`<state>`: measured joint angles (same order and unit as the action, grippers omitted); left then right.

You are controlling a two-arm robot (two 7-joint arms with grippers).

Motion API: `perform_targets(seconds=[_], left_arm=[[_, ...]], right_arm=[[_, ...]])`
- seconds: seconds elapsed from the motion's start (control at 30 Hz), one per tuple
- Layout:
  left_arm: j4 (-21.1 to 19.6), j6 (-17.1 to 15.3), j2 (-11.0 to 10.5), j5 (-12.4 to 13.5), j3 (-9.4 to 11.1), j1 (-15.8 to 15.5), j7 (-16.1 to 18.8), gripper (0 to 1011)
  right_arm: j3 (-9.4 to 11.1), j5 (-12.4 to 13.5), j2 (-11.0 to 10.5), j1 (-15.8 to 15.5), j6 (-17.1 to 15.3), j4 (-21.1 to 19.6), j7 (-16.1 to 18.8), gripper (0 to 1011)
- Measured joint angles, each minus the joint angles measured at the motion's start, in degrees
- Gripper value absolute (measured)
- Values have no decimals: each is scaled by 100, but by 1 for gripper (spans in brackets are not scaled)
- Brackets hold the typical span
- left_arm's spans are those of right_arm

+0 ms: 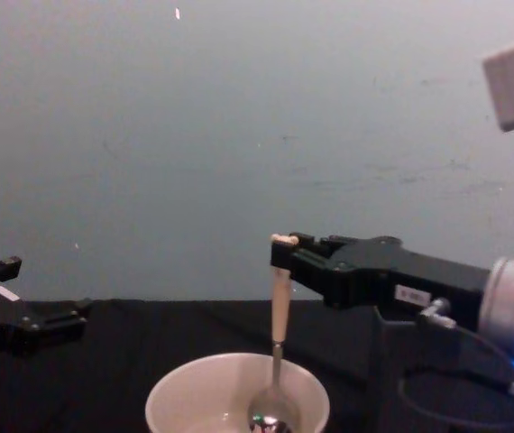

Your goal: Pick up the stirring spoon with one hand, stir inside the cup, then place it back in its original position.

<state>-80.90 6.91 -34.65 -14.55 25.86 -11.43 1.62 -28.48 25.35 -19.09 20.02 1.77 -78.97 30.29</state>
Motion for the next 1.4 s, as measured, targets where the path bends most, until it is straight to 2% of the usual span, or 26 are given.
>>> perform_targets(seconds=[0.27,0.7,0.93,1.07,1.4], left_arm=[[0,0,0,0,0,0,0,1001],[0,0,0,0,0,0,0,1001],[0,0,0,0,0,0,0,1001],[0,0,0,0,0,0,0,1001],[0,0,0,0,0,0,0,1001]], right_arm=[[50,202,-219,-340,-117,-499,59,211],[-252,238,-232,-426,-160,-639,205,211],[-386,163,-99,-266,-145,-452,188,211],[-432,71,32,-105,-124,-210,129,211],[-377,6,298,215,-102,349,24,211]])
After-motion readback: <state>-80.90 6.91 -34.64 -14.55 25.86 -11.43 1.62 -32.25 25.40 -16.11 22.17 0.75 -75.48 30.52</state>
